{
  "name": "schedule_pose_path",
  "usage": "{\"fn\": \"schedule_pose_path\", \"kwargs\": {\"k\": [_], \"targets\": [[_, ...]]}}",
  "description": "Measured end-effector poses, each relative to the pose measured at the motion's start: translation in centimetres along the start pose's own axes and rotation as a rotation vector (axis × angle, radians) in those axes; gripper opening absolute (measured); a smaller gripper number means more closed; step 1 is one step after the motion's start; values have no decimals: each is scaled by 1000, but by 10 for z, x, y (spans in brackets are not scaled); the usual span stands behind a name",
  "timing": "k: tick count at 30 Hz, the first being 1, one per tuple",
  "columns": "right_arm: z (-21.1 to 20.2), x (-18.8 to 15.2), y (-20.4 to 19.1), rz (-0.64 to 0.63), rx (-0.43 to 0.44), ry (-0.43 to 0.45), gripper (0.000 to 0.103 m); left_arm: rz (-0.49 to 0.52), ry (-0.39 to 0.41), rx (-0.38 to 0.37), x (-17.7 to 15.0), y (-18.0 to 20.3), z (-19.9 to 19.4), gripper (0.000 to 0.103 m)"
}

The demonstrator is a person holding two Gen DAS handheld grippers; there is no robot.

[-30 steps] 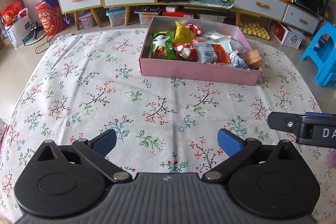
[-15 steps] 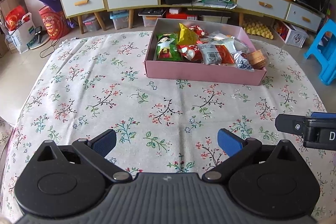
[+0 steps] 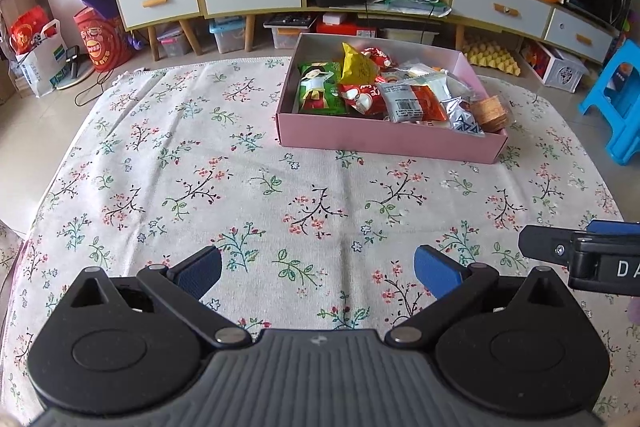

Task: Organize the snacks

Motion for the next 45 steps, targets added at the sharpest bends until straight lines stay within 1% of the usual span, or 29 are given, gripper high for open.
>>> {"fn": "schedule_pose_path", "kwargs": {"k": [45], "targets": [[2,-3,-1,-4,-1,-5,90,-20,5,34,2,-7,-1,103]]}}
Point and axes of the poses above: each gripper's, at about its wrist camera, not at the fingertips, and z roughly the way its jaws point, y to its right, x to its top, the point moved 8 cm from there along z, roughly the way its jaws point, and after that the axes turned 2 degrees about -x, right-handed, at the moved point
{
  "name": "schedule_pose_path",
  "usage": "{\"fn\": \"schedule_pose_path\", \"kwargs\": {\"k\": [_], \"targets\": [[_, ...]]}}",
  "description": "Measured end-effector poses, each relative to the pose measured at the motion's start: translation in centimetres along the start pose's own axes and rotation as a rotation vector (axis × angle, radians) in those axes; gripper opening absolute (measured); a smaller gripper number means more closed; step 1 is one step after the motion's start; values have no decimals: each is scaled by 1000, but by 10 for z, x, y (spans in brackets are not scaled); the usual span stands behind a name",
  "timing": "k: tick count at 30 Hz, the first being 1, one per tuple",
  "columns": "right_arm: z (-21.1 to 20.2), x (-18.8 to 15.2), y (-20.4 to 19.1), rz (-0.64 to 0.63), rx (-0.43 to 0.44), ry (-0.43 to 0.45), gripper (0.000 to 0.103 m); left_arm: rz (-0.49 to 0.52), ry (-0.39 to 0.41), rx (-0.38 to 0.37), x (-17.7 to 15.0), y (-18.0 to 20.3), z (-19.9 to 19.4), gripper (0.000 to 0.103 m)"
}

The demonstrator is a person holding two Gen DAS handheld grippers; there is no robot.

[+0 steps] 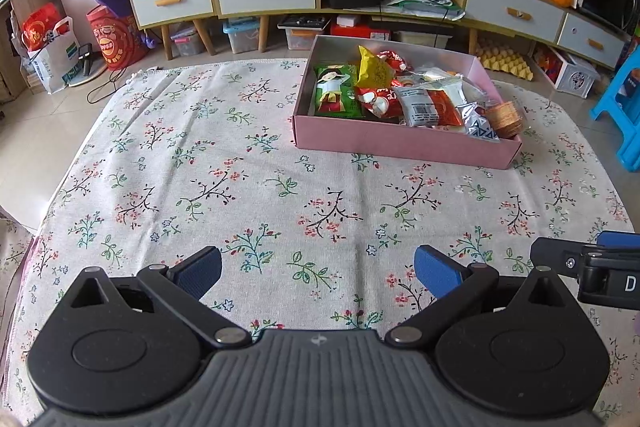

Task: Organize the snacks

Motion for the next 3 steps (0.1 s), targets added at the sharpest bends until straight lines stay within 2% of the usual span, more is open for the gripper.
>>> {"fn": "schedule_pose_path", "kwargs": {"k": [3], "targets": [[0,0,0,-1,0,-1,90,7,1,2,0,0,0,103]]}}
Point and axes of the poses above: each gripper's, at about its wrist camera, not at the fingertips, and z roughly the way its jaws point, y to its right, x to its top, the point moved 8 cm from there along z, roughly the way its jaws point, and after that the axes turned 2 degrees about -x, right-handed, at the moved point
